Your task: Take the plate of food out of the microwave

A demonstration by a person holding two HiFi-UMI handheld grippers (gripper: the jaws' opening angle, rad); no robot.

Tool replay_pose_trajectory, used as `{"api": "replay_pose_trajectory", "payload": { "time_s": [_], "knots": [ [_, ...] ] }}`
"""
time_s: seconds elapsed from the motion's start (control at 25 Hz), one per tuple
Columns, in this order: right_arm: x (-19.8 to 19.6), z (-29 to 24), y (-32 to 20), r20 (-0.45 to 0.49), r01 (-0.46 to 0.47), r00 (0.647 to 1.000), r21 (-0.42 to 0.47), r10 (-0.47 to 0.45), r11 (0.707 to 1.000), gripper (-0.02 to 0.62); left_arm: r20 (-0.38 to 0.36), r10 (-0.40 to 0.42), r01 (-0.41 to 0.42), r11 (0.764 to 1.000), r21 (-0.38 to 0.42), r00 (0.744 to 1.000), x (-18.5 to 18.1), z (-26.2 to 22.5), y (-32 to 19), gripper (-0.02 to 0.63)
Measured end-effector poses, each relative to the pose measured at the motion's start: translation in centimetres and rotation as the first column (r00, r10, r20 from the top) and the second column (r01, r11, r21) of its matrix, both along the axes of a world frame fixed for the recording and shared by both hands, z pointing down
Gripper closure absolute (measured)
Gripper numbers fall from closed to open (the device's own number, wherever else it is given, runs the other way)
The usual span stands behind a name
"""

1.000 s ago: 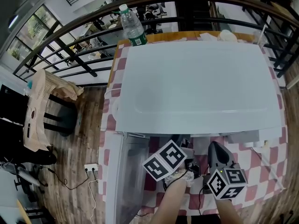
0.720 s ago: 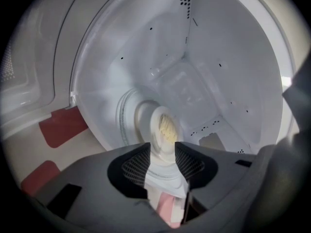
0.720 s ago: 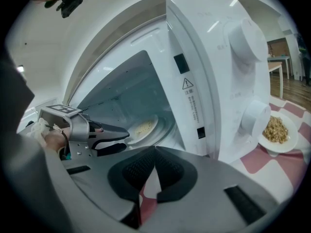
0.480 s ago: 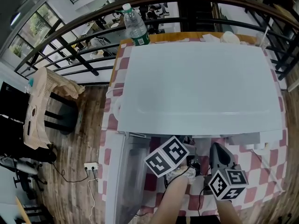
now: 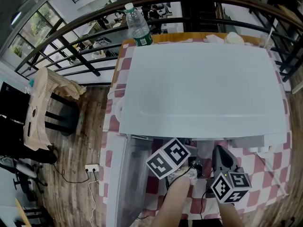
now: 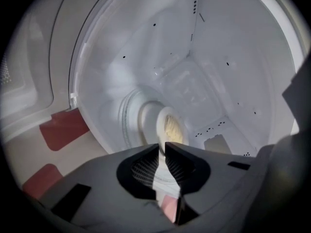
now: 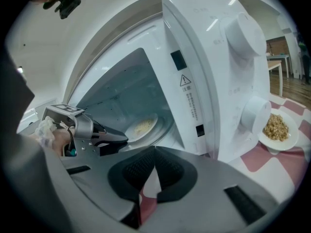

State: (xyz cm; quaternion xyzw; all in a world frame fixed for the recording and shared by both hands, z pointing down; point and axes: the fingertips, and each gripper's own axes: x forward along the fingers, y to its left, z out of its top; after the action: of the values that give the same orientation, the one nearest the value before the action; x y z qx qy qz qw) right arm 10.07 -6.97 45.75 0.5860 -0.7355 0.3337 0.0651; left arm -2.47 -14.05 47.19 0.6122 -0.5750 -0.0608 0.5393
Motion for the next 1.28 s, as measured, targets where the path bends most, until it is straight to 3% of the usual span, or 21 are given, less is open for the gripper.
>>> {"api": "replay_pose_trajectory", "payload": {
  "time_s": [0.76, 1.12, 1.24, 1.28],
  "knots": [
    [-1.5, 0.1, 0.9, 0.001, 0.023, 1.0, -0.004, -0.023, 1.0, 0.597, -0.076, -0.049, 0.05, 0.999, 0.017, 0.996, -1.4, -0.5, 4.8, 0.566],
    [-1.6, 0.2, 1.2, 0.002, 0.023, 1.0, -0.012, -0.023, 1.0, 0.597, -0.104, -0.049, 0.055, 0.996, 0.063, 0.993, -1.9, -1.7, 5.1, 0.522],
    [-1.6, 0.3, 1.2, 0.003, 0.02, 1.0, -0.013, -0.019, 1.0, 0.597, -0.152, -0.034, 0.04, 0.998, 0.039, 0.988, -1.1, -1.0, 4.7, 0.476],
    [-1.6, 0.4, 1.2, 0.003, 0.018, 1.0, -0.014, -0.018, 1.0, 0.597, -0.169, -0.035, 0.039, 0.999, 0.022, 0.985, -0.8, -0.6, 4.6, 0.424]
  ]
}}
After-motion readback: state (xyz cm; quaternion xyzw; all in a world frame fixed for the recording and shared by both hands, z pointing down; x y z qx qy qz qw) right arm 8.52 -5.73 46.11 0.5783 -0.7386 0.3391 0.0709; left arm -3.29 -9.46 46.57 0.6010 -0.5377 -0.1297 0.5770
